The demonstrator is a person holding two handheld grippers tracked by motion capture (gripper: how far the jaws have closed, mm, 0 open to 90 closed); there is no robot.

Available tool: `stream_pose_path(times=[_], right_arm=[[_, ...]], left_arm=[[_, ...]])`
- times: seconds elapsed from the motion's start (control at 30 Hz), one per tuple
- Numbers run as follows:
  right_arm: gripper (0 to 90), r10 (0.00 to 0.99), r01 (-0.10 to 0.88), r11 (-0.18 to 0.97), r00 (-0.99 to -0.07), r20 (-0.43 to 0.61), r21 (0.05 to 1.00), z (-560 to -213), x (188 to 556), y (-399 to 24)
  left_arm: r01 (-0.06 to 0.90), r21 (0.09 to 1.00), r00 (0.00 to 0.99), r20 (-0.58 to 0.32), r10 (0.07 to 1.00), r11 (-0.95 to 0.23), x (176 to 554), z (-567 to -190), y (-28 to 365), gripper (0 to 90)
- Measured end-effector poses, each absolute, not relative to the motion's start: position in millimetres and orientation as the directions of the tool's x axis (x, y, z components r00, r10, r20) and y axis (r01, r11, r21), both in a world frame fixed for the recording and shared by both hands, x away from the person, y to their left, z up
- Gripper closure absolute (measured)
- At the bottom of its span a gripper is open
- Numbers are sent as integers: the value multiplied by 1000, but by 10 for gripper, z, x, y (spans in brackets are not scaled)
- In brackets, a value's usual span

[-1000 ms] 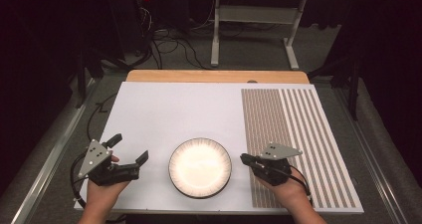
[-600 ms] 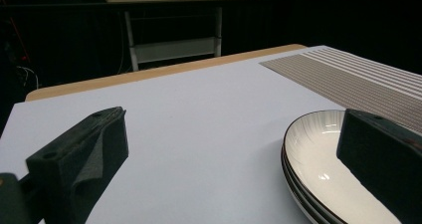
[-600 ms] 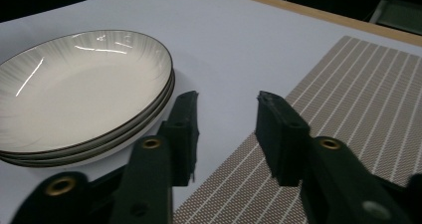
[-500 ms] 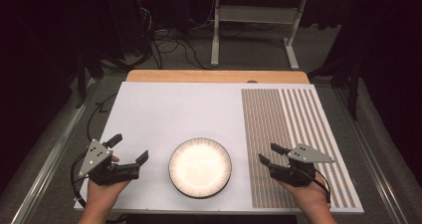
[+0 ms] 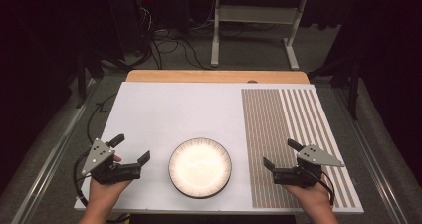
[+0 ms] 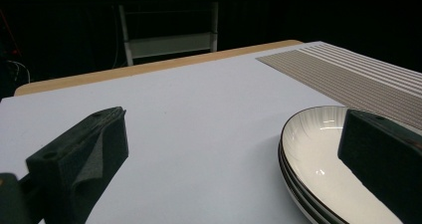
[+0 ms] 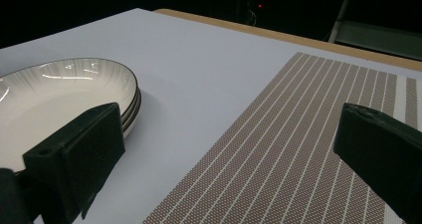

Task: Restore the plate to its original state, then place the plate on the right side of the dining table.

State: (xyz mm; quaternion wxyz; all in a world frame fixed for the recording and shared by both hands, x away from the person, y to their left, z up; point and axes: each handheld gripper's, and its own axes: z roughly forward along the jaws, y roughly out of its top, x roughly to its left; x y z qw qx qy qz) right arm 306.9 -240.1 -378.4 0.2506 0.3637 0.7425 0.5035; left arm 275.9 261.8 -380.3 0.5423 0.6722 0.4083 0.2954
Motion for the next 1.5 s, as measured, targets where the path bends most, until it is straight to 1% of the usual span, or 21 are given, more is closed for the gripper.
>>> stream_pose_path(times=[0.27, 0.4, 0.43, 0.53, 0.57, 0.77, 0.8, 0.93, 0.97, 1.0, 1.07, 1.13, 1.17, 1.2, 1.27, 1.3, 1.33, 1.37, 1.4, 1.43, 1.5], right_arm=[[7, 783, 283, 237, -622, -10, 929, -3789, 3075, -2387], [14, 775, 295, 218, -632, 19, 930, -3797, 3086, -2400], [57, 770, 297, 216, -637, 24, 930, -3789, 3093, -2396], [96, 768, 286, 226, -640, 10, 931, -3775, 3083, -2376], [155, 765, 291, 236, -644, 7, 927, -3767, 3071, -2349], [234, 751, 289, 256, -660, -1, 923, -3758, 3063, -2302], [283, 749, 287, 263, -662, -8, 921, -3749, 3055, -2284], [390, 742, 286, 302, -670, -36, 909, -3730, 3033, -2231], [456, 738, 284, 315, -674, -45, 906, -3722, 3025, -2197], [456, 738, 284, 315, -674, -45, 906, -3722, 3025, -2197], [542, 731, 281, 324, -681, -51, 903, -3708, 3029, -2152], [569, 732, 288, 327, -680, -48, 900, -3701, 3025, -2129], [638, 725, 288, 340, -687, -54, 895, -3690, 3038, -2073], [664, 719, 289, 345, -693, -53, 893, -3685, 3046, -2054], [676, 710, 294, 353, -703, -50, 888, -3683, 3058, -2027], [727, 700, 295, 368, -712, -53, 882, -3692, 3078, -1969], [727, 700, 295, 368, -712, -53, 882, -3692, 3078, -1969], [772, 687, 300, 383, -725, -52, 874, -3705, 3099, -1915], [772, 687, 300, 383, -725, -52, 874, -3705, 3099, -1915], [807, 679, 311, 386, -733, -39, 869, -3711, 3123, -1855], [806, 659, 309, 398, -751, -35, 864, -3707, 3160, -1792]], left_arm=[[233, 968, 494, -36, 869, -92, 2759, -3793, 2585, 2], [231, 968, 486, -27, 874, -98, 2763, -3790, 2574, 2], [232, 967, 475, -20, 880, -103, 2765, -3791, 2574, 1], [241, 966, 463, -28, 886, -95, 2769, -3791, 2609, 2], [245, 965, 460, -36, 887, -88, 2773, -3795, 2622, 2], [264, 958, 482, -27, 876, -115, 2790, -3819, 2592, 4], [263, 958, 485, -27, 874, -117, 2788, -3818, 2590, 5], [252, 959, 491, -15, 871, -126, 2775, -3801, 2563, 5], [252, 959, 494, -15, 869, -126, 2774, -3799, 2556, 5], [254, 958, 497, -14, 867, -130, 2774, -3798, 2554, 5], [254, 958, 503, -12, 864, -135, 2776, -3802, 2536, 5], [251, 959, 502, -13, 865, -132, 2774, -3803, 2526, 5], [245, 961, 501, -12, 865, -129, 2774, -3797, 2527, 5], [245, 961, 501, -12, 865, -129, 2774, -3797, 2527, 5], [239, 963, 500, -15, 866, -122, 2773, -3794, 2528, 5], [237, 965, 503, -20, 864, -116, 2773, -3795, 2534, 5], [237, 965, 503, -20, 864, -116, 2773, -3795, 2534, 5], [236, 965, 503, -24, 864, -111, 2772, -3795, 2535, 5], [237, 966, 505, -27, 863, -108, 2772, -3796, 2533, 5], [237, 965, 510, -27, 860, -111, 2773, -3797, 2528, 5], [238, 965, 513, -28, 858, -111, 2773, -3796, 2527, 5]])
